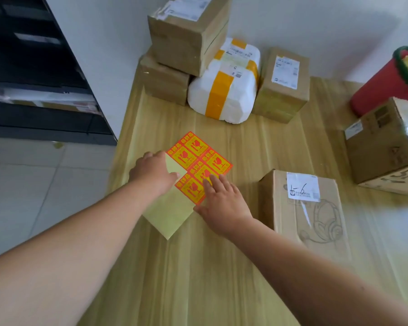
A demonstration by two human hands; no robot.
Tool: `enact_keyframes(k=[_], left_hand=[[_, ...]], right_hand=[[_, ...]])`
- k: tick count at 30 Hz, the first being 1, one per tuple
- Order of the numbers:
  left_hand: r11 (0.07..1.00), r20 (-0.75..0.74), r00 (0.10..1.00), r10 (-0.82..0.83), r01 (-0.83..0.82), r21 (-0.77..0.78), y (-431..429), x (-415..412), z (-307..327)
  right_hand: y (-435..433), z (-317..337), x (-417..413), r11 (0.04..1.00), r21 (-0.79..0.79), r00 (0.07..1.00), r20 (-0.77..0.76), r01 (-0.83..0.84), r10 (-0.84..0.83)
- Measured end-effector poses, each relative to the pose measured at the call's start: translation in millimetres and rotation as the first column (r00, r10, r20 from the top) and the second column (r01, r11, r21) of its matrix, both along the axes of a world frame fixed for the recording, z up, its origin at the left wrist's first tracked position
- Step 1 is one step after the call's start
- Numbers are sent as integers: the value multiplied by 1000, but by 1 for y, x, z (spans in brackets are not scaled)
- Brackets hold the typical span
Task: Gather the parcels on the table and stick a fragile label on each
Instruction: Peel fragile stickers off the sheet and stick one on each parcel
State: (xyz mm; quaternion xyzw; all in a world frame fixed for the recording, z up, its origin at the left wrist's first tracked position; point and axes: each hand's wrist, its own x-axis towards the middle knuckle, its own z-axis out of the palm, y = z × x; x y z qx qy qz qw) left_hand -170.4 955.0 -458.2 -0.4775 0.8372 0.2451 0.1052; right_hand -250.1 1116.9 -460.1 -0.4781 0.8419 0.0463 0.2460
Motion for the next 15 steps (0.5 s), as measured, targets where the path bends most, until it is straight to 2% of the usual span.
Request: enact_keyframes(k=[5,9,12,15], left_hand=[[996,36,996,76,-77,34,-16,-7,-19],[985,-48,986,161,-158,69,-19,-15,-25],[963,-109,965,237,-218,159,-22,-17,-27],[958,-39,969,242,-233,166,-25,-13,-28]], right_hand=[[-12,-23,0,995,95,1000,11,-5,4],[-17,-28,-1,996,86,1000,9,-5,4],[-19,-30,-3,996,87,1000,7,-14,13],[-17,-31,-5,996,83,1000,17,-24,22]])
